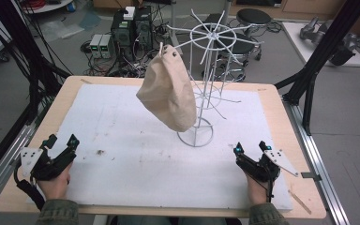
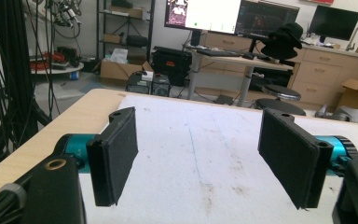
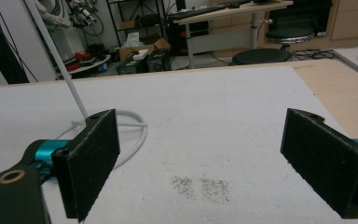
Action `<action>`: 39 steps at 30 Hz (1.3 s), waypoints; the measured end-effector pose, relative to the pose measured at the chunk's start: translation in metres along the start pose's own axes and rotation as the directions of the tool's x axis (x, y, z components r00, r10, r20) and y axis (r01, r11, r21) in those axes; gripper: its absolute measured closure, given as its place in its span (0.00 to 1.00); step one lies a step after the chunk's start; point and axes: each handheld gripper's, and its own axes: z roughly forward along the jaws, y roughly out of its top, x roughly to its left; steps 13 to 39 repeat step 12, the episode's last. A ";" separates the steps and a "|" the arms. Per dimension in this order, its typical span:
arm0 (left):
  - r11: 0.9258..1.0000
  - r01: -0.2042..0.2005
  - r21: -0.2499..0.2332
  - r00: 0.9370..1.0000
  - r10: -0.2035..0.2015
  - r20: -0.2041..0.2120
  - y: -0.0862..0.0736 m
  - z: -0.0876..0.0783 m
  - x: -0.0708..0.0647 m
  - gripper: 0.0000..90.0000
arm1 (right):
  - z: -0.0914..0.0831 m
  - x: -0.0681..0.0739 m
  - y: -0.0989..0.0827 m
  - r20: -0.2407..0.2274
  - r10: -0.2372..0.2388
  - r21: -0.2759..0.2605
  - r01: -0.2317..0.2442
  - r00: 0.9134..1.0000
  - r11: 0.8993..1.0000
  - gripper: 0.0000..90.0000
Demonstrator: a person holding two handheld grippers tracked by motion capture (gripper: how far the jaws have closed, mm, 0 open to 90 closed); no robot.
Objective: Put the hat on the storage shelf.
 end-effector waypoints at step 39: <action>0.977 -0.115 0.180 0.992 0.102 0.077 0.002 0.001 -0.015 0.27 | 0.000 -0.002 0.000 0.003 0.009 0.017 -0.009 1.000 1.000 0.12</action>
